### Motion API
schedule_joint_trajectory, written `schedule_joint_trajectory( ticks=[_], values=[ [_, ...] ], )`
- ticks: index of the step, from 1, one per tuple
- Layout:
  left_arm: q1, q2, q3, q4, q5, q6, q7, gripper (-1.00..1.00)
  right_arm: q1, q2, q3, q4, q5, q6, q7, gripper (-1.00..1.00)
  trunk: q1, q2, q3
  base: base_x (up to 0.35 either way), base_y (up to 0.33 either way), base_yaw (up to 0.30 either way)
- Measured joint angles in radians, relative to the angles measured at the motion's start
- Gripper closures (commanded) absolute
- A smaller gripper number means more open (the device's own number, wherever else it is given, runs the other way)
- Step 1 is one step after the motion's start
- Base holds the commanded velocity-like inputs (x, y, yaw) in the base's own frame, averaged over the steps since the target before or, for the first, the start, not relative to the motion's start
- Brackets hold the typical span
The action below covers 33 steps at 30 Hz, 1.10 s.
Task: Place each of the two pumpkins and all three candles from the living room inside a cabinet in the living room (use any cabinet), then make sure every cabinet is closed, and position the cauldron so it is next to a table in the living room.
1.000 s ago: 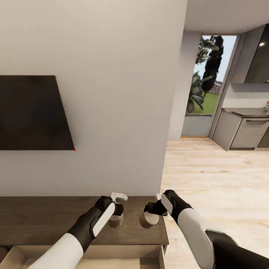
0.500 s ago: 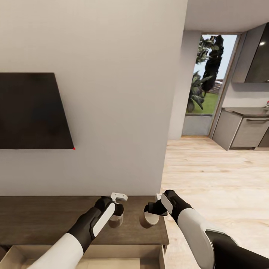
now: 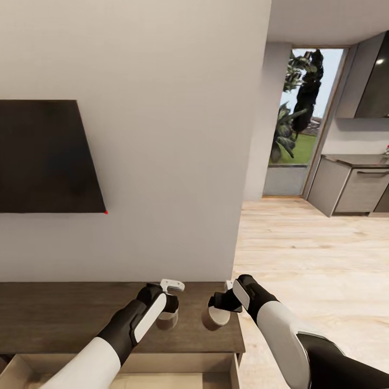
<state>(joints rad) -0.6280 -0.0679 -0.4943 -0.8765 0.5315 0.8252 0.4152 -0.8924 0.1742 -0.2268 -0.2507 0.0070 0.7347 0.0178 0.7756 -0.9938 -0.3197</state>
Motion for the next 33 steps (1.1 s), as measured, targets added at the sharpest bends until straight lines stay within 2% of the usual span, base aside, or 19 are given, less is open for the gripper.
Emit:
schedule_joint_trajectory(
  ticks=[4,12,24,33],
  values=[
    [0.000,0.000,0.000,0.003,0.001,0.004,0.000,1.00,0.000,0.000,0.000,0.001,0.000,0.004,-0.003,1.00,0.015,-0.028,-0.013,0.000,0.000,0.000],
    [-0.002,-0.003,0.001,0.023,0.006,0.040,0.000,1.00,0.000,0.000,0.002,0.000,0.005,0.089,-0.013,1.00,0.046,-0.084,-0.038,0.000,0.000,0.000],
    [-0.003,-0.005,0.001,0.028,0.009,0.083,0.002,1.00,0.000,0.000,0.007,0.003,0.013,0.112,-0.016,1.00,0.092,-0.168,-0.075,0.000,0.000,0.000],
    [-0.003,-0.005,0.001,0.028,0.011,0.089,0.001,1.00,0.000,0.000,0.009,0.002,0.013,0.114,-0.014,1.00,0.127,-0.231,-0.104,0.000,0.000,0.000]
  ],
)
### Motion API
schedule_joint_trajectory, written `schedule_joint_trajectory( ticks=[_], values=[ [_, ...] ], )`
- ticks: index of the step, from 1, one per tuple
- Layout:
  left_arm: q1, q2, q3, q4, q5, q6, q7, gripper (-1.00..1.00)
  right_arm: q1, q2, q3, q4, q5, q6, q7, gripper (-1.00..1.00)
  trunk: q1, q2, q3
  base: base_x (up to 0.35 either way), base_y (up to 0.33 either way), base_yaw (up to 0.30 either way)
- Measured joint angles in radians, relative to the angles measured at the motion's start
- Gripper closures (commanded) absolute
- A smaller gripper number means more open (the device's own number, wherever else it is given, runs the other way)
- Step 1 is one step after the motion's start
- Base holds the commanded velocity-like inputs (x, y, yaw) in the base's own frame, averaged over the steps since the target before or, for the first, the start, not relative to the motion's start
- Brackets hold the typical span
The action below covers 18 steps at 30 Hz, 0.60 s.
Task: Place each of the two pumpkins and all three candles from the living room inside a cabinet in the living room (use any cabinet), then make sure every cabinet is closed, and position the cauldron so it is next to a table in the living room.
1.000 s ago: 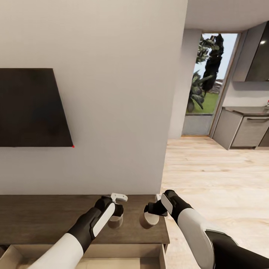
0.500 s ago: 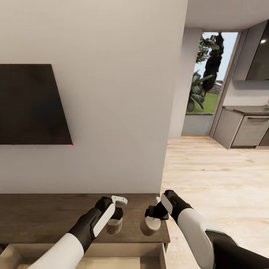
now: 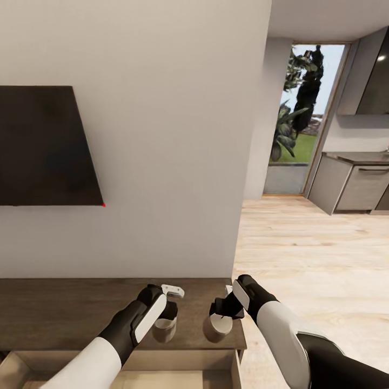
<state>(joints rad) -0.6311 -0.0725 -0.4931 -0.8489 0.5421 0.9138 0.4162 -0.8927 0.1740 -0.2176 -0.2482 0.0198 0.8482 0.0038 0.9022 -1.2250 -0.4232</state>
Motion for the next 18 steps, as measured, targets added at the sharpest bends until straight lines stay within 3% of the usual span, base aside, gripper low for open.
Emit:
schedule_joint_trajectory(
  ticks=[18],
  values=[
    [0.000,0.000,0.000,0.000,-0.001,0.000,-0.001,1.00,0.000,0.000,0.000,0.000,0.000,0.000,0.000,1.00,0.069,-0.126,-0.056,0.000,0.000,0.000]
  ],
)
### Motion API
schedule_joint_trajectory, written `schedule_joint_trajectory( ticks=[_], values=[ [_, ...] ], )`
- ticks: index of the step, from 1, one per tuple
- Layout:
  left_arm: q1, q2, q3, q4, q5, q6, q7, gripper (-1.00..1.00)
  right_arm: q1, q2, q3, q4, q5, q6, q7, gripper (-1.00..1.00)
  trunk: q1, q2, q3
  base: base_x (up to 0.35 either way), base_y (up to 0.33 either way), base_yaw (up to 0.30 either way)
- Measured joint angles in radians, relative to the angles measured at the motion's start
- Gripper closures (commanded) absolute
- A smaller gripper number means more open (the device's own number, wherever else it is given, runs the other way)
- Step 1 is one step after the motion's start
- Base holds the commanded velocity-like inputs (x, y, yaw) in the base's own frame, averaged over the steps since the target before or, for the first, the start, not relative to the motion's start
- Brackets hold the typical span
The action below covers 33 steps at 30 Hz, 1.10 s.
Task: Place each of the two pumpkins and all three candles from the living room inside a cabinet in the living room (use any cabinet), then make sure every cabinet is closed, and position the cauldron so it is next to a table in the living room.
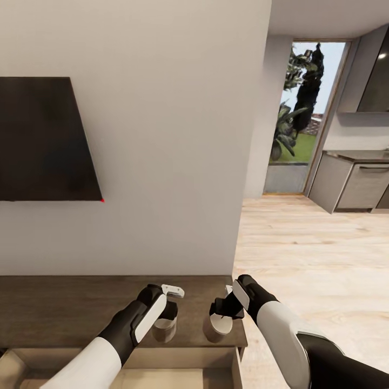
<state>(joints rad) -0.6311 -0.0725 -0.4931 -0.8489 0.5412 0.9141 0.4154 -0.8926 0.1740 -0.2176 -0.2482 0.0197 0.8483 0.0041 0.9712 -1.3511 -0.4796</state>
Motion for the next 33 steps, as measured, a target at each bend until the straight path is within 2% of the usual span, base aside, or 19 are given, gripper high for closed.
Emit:
schedule_joint_trajectory(
  ticks=[33],
  values=[
    [0.000,0.000,0.001,0.000,0.000,0.000,-0.002,1.00,0.000,0.000,0.000,0.001,0.000,0.000,0.005,1.00,0.127,-0.231,-0.103,0.000,0.000,0.000]
  ],
)
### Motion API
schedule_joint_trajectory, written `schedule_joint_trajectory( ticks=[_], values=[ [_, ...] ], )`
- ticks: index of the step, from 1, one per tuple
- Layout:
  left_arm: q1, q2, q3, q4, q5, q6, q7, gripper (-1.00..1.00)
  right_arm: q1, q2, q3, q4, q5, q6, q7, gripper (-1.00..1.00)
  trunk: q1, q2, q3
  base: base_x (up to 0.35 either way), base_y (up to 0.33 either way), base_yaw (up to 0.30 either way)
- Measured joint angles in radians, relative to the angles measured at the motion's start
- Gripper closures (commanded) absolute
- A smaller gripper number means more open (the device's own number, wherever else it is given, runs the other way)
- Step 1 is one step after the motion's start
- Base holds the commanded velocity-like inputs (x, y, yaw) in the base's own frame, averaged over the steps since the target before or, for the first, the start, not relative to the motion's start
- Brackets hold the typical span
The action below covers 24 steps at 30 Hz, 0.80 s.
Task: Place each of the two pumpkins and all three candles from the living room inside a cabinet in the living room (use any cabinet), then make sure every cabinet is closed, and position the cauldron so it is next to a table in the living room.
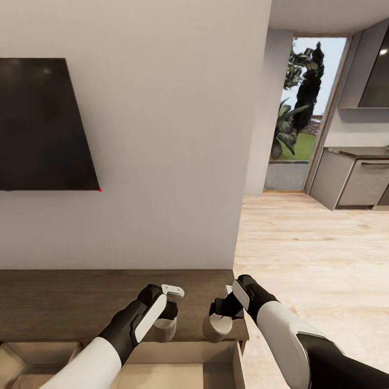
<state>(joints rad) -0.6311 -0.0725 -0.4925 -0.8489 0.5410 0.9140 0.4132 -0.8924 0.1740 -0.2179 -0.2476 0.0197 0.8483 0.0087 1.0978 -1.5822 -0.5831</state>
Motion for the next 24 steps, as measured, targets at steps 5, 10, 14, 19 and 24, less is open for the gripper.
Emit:
schedule_joint_trajectory(
  ticks=[5,10,14,19,24],
  values=[
    [0.000,0.000,0.000,0.000,0.000,0.000,0.000,1.00,0.000,0.000,0.000,-0.001,0.000,-0.001,0.004,1.00,0.019,-0.035,-0.016,0.000,0.000,0.000],
    [0.000,0.000,0.000,0.000,0.000,0.000,0.000,1.00,0.000,0.000,0.000,-0.001,0.001,-0.004,0.001,1.00,0.038,-0.070,-0.031,0.000,0.000,0.000],
    [-0.002,0.003,0.001,-0.003,0.003,-0.001,0.003,1.00,0.003,0.000,0.004,-0.011,-0.003,-0.011,0.013,1.00,0.038,-0.070,-0.031,0.000,0.000,0.000],
    [-0.002,0.003,0.001,-0.003,0.001,0.000,0.003,1.00,0.003,0.000,0.004,-0.011,-0.003,-0.011,0.013,1.00,0.038,-0.070,-0.031,0.000,0.000,0.000],
    [-0.002,0.003,0.001,-0.003,0.001,0.000,0.003,1.00,0.003,0.000,0.003,-0.011,-0.004,-0.011,0.013,1.00,0.038,-0.070,-0.031,0.000,0.000,0.000]
  ],
)
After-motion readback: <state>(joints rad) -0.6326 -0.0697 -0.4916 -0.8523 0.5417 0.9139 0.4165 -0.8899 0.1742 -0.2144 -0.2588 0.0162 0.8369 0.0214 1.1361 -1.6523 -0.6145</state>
